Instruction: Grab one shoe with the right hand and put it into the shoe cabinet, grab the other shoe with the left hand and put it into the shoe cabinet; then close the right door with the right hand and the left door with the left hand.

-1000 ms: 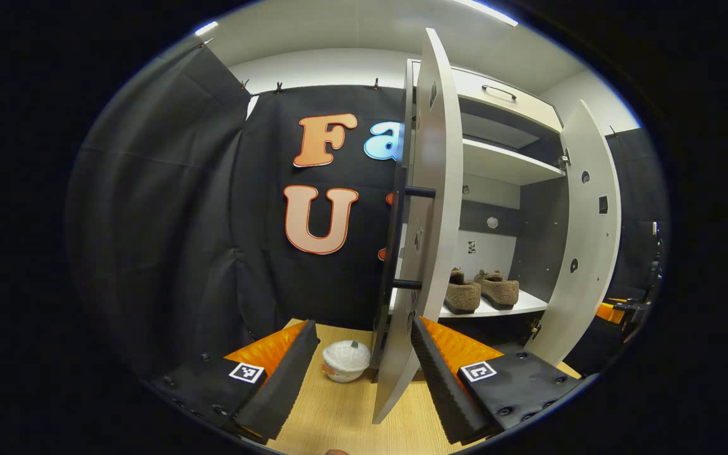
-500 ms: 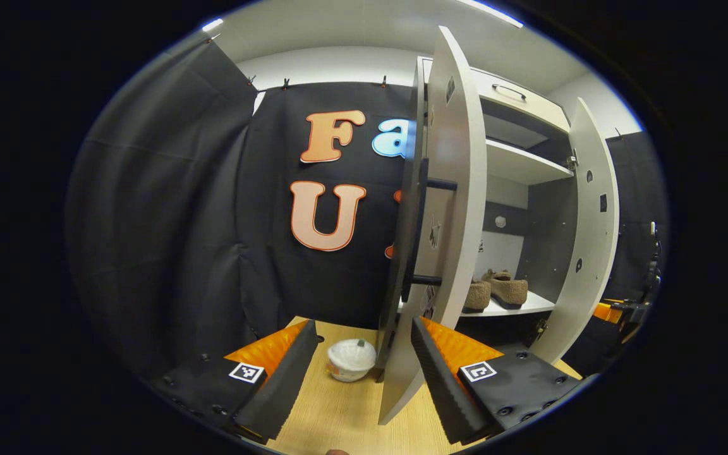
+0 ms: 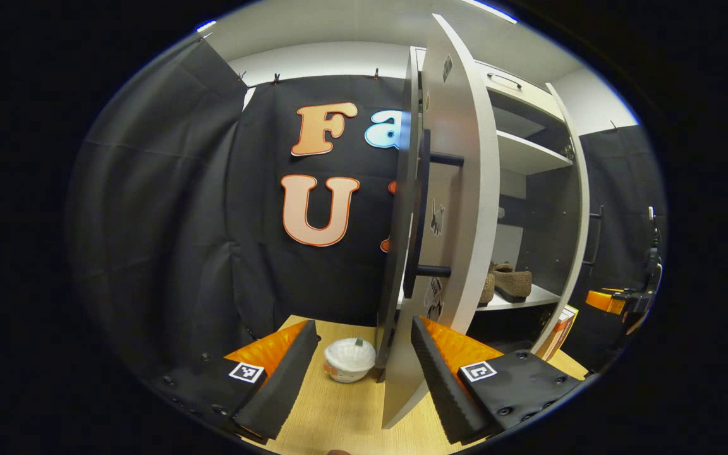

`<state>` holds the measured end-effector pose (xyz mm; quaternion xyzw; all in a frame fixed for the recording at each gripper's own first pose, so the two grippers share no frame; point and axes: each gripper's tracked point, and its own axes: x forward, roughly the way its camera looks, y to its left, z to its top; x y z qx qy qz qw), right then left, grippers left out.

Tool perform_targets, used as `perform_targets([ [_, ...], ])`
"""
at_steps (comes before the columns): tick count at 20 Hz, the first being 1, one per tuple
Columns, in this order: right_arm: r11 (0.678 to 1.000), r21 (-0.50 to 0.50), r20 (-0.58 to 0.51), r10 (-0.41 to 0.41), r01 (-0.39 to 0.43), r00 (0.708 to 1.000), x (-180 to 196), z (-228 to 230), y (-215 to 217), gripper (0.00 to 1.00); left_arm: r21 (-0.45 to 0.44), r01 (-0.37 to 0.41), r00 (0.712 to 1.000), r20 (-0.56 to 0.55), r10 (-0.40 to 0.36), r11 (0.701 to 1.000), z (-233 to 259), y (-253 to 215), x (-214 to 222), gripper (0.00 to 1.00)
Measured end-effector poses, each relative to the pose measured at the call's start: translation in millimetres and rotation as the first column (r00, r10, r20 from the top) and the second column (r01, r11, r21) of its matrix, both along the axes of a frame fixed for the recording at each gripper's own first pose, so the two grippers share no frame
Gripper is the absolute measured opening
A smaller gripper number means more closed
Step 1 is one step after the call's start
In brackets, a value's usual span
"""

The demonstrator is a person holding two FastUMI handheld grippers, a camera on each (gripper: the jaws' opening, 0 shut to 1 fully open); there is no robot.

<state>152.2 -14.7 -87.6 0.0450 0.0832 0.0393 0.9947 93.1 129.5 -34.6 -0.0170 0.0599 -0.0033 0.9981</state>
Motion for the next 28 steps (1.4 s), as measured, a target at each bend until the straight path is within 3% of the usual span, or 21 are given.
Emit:
perform_targets([
  [13, 1.000, 0.014, 0.020, 0.003, -0.003, 1.000, -11, 10, -13, 0.91, -0.006, 0.014, 1.000, 0.000, -0.014, 1.000, -4, -15, -1, 0.94],
  [17, 1.000, 0.010, 0.022, -0.006, 0.006, 1.000, -18, 9, -25, 0.90, -0.049, 0.060, 0.998, -0.009, -0.061, 0.997, -8, -36, 1, 0.96],
  [25, 1.000, 0.009, 0.038, -0.019, 0.018, 0.999, -28, 13, -47, 0.90, -0.006, 0.175, 0.984, -0.010, -0.175, 0.985, -9, -96, 14, 0.97],
  [28, 1.000, 0.010, 0.041, -0.027, 0.026, 0.999, -28, 14, -56, 0.90, 0.026, 0.186, 0.983, -0.011, -0.186, 0.982, -9, -107, 22, 0.96],
])
